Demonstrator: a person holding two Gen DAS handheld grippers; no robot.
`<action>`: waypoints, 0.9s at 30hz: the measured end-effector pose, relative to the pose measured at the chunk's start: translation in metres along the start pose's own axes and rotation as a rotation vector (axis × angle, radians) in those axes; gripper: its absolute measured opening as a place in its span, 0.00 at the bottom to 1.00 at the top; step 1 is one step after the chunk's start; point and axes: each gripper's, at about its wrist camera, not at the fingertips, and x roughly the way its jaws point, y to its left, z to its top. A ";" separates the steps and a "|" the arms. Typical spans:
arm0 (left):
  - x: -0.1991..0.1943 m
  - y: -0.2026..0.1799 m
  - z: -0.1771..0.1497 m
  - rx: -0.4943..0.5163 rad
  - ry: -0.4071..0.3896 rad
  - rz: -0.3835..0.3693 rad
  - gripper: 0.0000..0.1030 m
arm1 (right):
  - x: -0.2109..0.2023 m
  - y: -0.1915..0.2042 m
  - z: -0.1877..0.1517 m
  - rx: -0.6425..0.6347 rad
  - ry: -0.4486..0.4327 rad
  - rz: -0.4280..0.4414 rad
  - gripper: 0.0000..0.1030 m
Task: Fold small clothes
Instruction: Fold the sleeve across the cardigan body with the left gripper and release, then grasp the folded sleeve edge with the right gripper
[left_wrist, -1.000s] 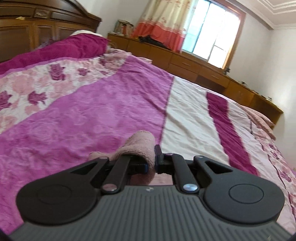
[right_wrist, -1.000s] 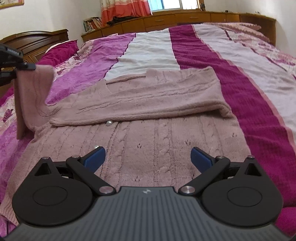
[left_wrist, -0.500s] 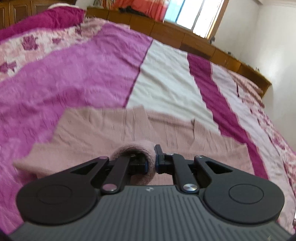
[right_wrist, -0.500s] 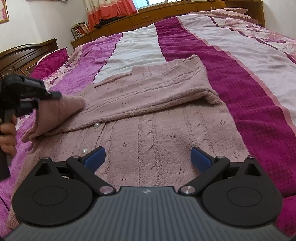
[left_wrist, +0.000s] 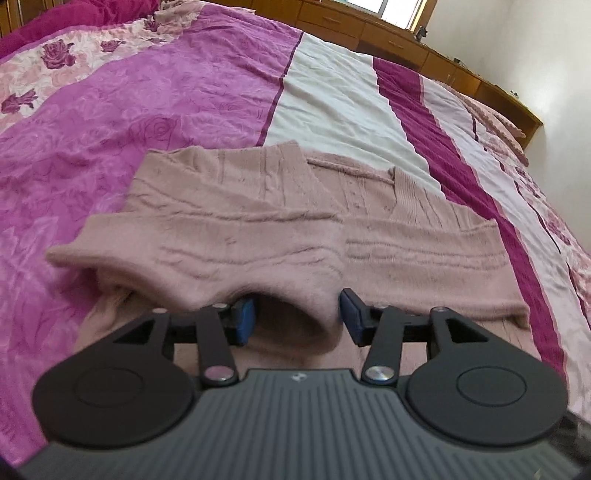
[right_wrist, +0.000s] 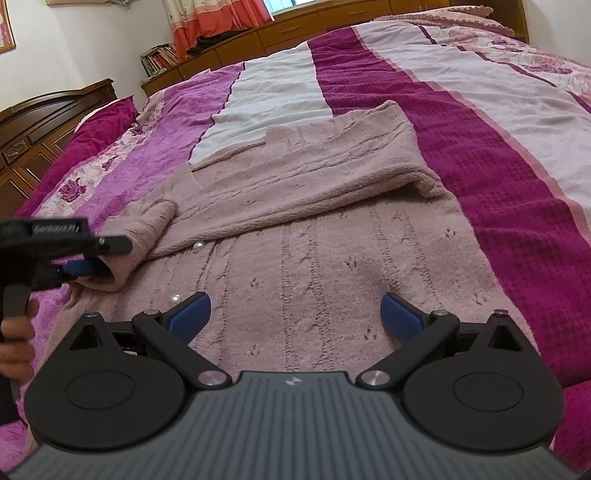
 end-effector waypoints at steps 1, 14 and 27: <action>-0.006 0.003 -0.002 0.002 -0.002 -0.002 0.53 | 0.000 0.002 0.001 0.001 0.002 0.005 0.99; -0.059 0.072 -0.019 -0.082 -0.082 0.145 0.56 | 0.017 0.060 0.038 -0.082 0.039 0.160 0.98; -0.018 0.090 -0.011 0.002 -0.074 0.283 0.55 | 0.104 0.114 0.088 -0.072 0.192 0.284 0.78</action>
